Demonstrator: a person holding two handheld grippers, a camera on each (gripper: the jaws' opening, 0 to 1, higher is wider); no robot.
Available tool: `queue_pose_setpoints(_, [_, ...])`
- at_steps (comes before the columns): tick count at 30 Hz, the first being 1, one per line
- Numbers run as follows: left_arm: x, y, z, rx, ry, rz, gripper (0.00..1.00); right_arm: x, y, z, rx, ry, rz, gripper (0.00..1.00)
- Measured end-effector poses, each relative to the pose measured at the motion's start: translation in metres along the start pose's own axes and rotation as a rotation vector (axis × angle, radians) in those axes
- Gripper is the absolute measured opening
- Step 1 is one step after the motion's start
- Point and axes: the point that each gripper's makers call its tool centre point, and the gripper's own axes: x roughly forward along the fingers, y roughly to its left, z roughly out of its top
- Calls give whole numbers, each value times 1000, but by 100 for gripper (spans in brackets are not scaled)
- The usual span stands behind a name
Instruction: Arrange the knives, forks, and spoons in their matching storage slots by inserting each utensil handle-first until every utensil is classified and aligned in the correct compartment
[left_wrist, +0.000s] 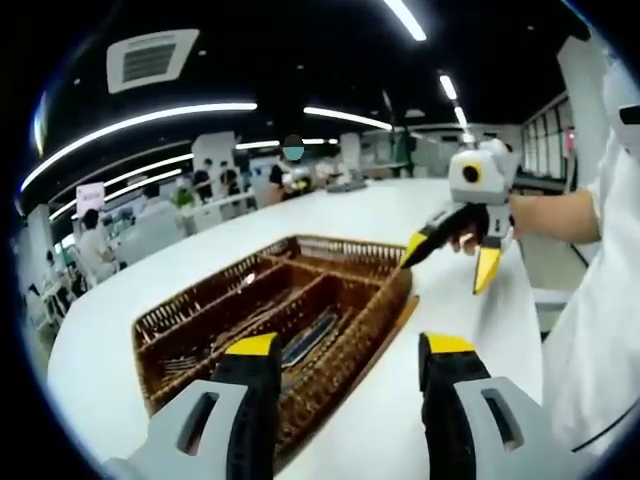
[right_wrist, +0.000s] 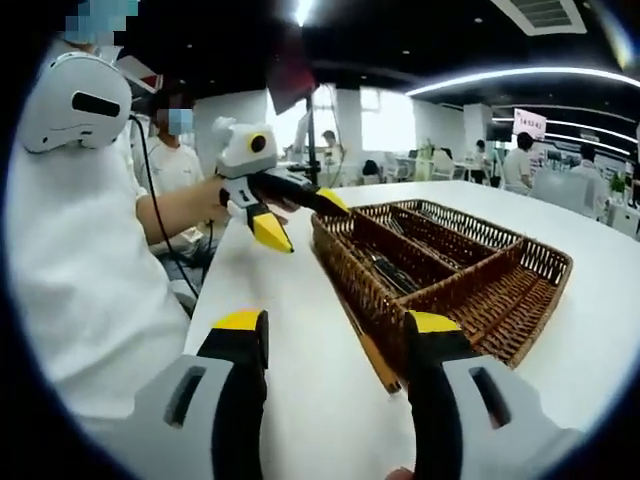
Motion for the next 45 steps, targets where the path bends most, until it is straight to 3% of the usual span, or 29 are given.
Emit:
queue_pose_setpoints(11, [-2, 0, -1, 1, 1, 1, 55, -2, 2, -16, 35, 41, -10, 56])
queue_pose_setpoints(21, [-2, -1, -1, -1, 0, -1, 56, -6, -4, -34, 116, 98, -41, 54])
queue_pose_setpoints(45, [-4, -1, -3, -9, -4, 4, 55, -1, -11, -48, 158, 171, -47, 49])
